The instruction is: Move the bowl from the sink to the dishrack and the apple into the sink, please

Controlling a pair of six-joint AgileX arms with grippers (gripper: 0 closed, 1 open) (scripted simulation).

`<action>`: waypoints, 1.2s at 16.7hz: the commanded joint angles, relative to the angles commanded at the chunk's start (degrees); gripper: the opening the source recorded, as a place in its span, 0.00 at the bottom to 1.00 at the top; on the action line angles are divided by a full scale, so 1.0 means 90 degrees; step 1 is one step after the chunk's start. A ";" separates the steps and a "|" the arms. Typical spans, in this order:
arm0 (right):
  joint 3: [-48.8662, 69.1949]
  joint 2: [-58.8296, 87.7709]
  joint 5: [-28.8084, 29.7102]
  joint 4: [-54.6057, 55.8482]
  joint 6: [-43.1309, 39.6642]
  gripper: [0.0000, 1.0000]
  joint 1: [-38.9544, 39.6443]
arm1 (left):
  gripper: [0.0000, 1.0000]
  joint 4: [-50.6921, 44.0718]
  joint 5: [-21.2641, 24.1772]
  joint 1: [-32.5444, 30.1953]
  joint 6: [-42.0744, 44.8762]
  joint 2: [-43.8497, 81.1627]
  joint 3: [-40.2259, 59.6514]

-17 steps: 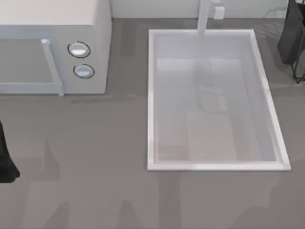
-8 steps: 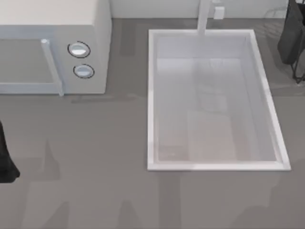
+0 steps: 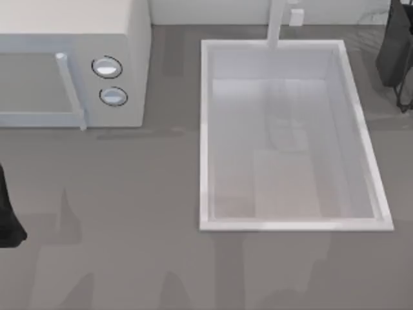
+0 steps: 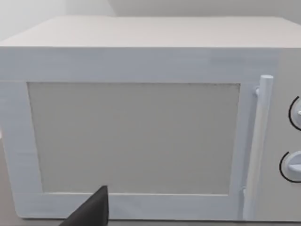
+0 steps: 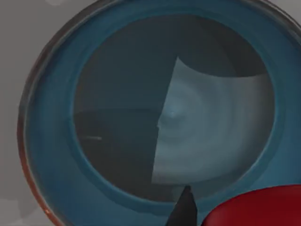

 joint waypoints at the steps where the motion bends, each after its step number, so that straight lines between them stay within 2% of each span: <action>1: 0.0140 -0.0098 -0.0002 -0.0189 -0.0002 0.00 0.0003 | 1.00 0.0000 0.0000 0.0000 0.0000 0.0000 0.0000; 8: 0.0269 -0.0189 0.0016 -0.0357 -0.0002 0.00 -0.0015 | 1.00 0.0000 0.0000 0.0000 0.0000 0.0000 0.0000; 11: 0.0266 -0.0124 0.0142 0.0036 0.0066 0.00 0.0330 | 1.00 0.0000 0.0000 0.0000 0.0000 0.0000 0.0000; 15: 0.0153 0.0055 0.0622 0.1501 0.0340 0.00 0.1382 | 1.00 0.0000 0.0000 0.0000 0.0000 0.0000 0.0000; 20: -0.0203 0.0335 0.1579 0.4496 0.0857 0.00 0.3021 | 1.00 0.0000 0.0000 0.0000 0.0000 0.0000 0.0000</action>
